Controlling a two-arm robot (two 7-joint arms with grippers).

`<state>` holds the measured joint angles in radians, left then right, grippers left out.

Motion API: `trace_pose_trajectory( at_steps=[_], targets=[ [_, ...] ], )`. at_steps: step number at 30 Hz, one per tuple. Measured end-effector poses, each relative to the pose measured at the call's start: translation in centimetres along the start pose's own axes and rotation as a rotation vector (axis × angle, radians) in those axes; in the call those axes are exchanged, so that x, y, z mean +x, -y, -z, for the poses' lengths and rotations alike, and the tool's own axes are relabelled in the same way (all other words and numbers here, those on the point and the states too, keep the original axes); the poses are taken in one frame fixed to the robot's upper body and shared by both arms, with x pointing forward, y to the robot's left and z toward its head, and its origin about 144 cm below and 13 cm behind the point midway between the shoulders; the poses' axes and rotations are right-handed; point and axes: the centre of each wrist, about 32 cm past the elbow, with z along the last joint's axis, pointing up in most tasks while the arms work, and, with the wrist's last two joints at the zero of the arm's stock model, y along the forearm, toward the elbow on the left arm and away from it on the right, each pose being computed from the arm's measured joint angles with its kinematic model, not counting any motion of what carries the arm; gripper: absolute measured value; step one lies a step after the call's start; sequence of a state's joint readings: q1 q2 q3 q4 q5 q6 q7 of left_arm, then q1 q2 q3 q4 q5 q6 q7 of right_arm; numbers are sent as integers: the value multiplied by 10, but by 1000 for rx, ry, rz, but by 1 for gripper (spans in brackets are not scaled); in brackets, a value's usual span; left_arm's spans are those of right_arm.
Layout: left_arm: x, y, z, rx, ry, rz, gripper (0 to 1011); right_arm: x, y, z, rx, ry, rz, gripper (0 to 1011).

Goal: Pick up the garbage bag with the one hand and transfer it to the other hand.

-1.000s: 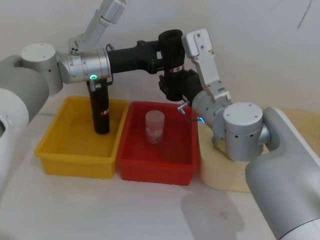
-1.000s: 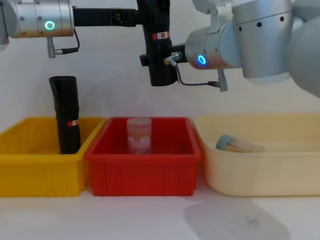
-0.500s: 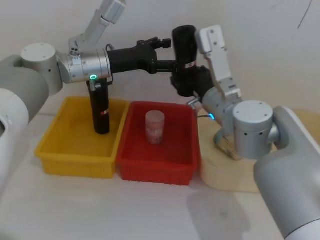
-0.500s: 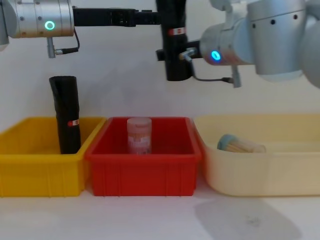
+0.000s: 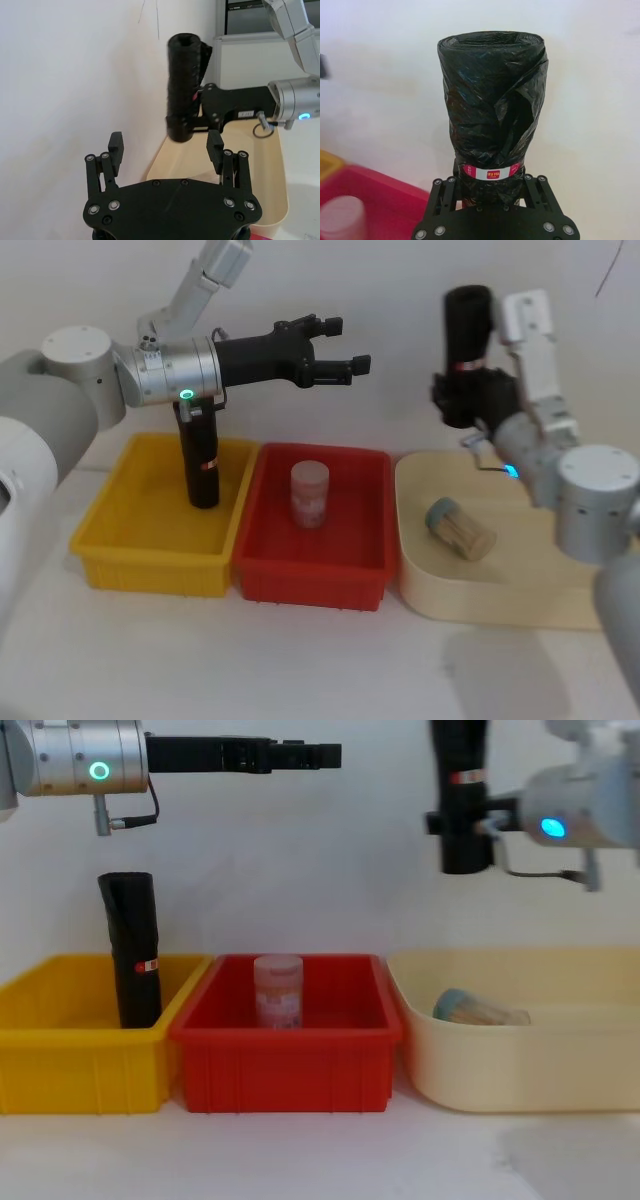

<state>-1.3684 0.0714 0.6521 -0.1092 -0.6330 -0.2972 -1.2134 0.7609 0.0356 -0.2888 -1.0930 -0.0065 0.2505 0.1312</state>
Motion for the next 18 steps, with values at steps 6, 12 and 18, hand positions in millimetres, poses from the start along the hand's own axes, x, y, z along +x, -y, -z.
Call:
trace_pose_trajectory(
  at_steps=[6,12,18],
  targets=[
    [0,0,0,0,0,0,1001,34,21,16,-8,8,27,565],
    [0,0,0,0,0,0,1001,59,39,28,-17,19,37,565],
    [0,0,0,0,0,0,1001,74,51,36,-24,28,37,587]
  ],
)
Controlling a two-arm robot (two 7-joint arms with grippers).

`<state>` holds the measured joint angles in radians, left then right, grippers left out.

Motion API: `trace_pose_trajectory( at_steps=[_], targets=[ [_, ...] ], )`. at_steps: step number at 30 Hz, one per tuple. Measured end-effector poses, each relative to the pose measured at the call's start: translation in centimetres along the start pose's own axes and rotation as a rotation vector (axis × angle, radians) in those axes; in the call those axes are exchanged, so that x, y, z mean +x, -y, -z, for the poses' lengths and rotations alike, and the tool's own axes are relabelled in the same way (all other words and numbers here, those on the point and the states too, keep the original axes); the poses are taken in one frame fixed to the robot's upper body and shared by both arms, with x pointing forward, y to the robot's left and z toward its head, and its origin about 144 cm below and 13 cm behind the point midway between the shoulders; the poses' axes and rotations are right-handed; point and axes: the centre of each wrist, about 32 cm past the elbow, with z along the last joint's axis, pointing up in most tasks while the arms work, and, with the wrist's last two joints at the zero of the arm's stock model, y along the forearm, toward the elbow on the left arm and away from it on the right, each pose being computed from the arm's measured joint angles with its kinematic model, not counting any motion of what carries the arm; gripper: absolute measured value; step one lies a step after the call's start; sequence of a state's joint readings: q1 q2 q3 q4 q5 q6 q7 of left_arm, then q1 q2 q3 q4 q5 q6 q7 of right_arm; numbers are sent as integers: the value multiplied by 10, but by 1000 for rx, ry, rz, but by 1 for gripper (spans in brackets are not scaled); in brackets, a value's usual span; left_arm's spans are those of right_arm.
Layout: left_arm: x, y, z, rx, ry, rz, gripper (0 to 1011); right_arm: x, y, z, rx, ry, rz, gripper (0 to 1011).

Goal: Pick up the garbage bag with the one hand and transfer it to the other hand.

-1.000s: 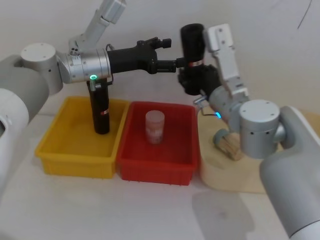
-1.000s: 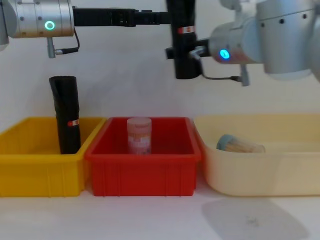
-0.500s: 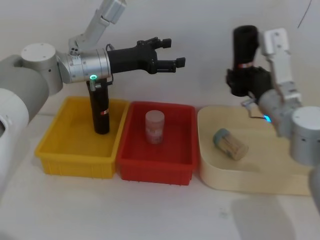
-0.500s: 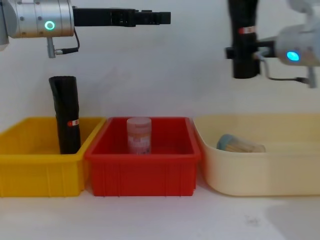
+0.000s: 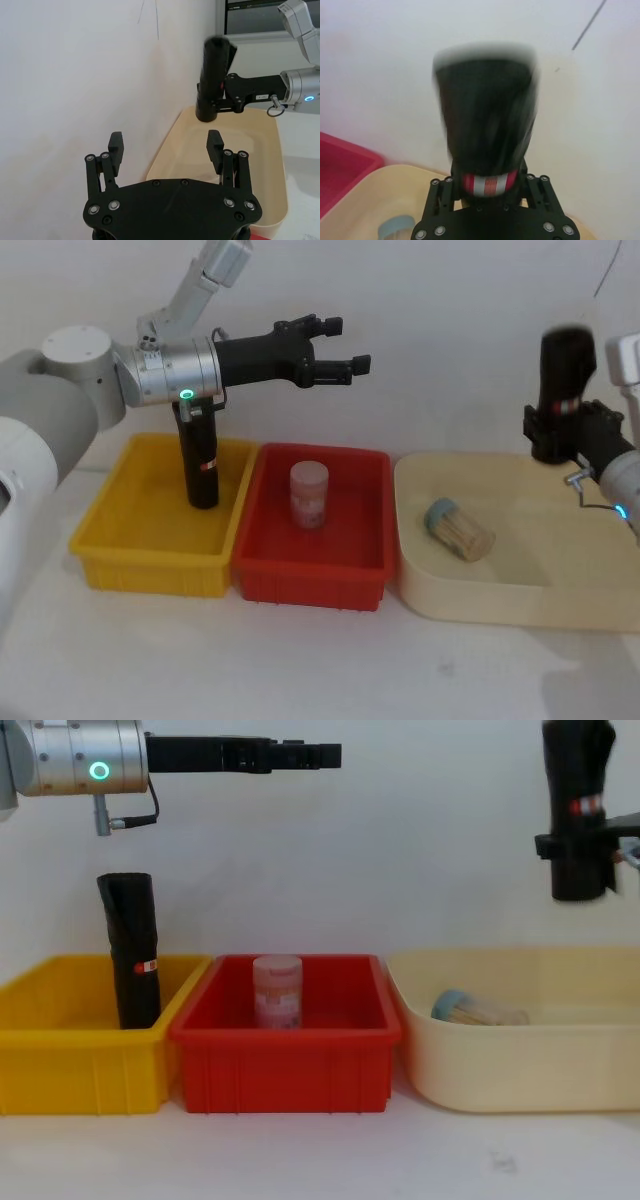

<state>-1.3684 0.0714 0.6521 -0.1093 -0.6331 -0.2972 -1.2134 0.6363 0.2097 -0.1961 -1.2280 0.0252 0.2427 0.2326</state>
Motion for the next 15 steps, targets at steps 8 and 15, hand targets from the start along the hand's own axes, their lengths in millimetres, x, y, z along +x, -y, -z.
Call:
trace_pose_trajectory(
  at_steps=[8,15],
  targets=[
    [0,0,0,0,0,0,1001,11,8,6,-4,8,0,803],
    [0,0,0,0,0,0,1001,17,12,8,-7,13,1,985]
  ],
)
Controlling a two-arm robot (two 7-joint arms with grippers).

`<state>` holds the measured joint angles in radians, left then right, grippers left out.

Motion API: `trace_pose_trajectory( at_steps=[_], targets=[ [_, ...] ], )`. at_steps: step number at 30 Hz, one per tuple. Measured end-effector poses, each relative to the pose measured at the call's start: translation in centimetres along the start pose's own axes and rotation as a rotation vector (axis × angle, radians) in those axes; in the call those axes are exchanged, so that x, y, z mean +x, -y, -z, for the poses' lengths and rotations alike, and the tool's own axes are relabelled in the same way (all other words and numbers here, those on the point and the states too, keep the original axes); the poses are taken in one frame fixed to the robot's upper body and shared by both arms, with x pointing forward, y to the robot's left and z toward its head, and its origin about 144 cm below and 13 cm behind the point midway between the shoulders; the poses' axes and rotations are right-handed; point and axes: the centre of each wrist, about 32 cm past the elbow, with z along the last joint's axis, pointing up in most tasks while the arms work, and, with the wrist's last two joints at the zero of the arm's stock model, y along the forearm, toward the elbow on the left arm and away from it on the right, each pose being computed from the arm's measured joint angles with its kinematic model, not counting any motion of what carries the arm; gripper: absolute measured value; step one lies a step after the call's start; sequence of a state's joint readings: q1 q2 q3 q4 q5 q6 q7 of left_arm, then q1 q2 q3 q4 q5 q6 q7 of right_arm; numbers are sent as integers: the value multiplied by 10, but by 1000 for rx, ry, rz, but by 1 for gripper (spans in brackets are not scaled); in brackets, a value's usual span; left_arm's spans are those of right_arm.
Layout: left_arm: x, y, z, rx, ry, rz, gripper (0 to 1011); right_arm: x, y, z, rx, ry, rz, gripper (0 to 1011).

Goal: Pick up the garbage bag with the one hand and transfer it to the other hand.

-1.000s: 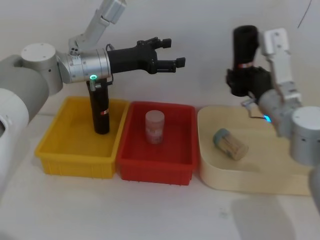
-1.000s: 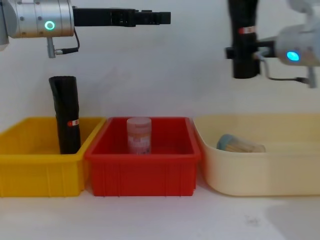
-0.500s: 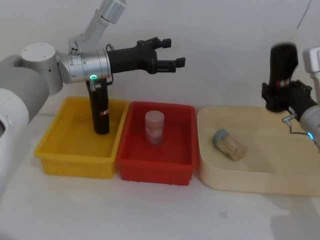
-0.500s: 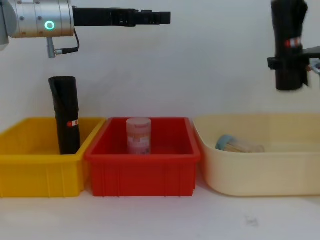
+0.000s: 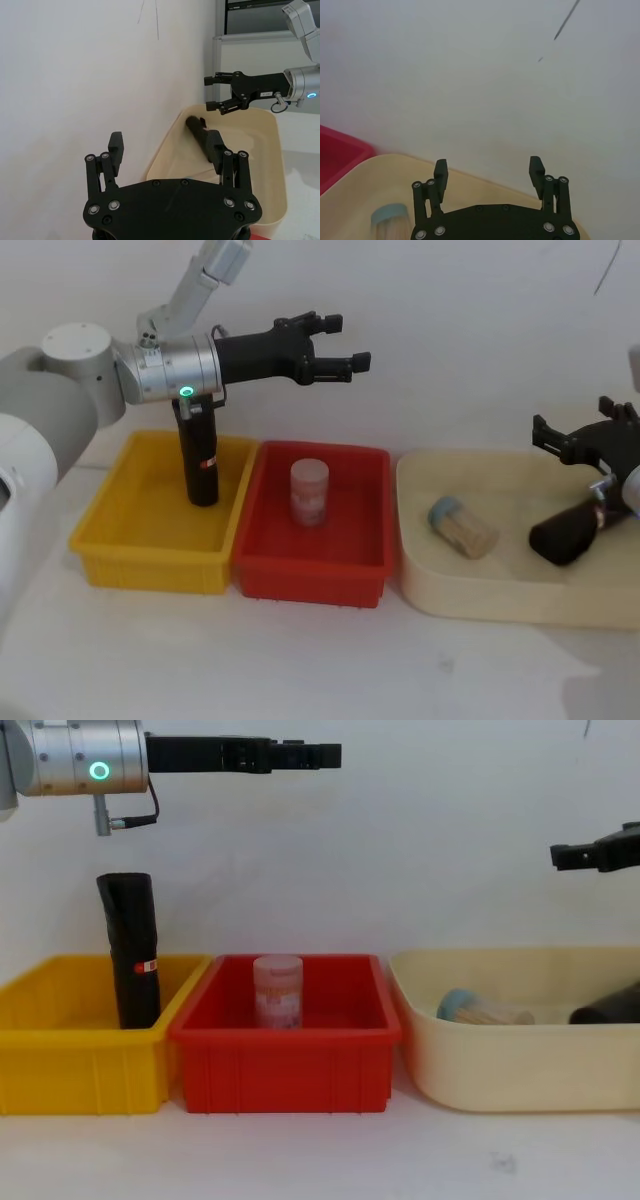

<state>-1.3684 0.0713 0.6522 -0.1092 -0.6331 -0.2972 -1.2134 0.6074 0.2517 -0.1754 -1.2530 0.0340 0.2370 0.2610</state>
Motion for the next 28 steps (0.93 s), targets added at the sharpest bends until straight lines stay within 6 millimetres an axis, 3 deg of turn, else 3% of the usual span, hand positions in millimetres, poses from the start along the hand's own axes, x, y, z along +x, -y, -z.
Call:
trace_pose_trajectory(
  at_steps=[28],
  targets=[
    [0,0,0,0,0,0,1001,7,5,3,-3,6,0,999]
  ],
)
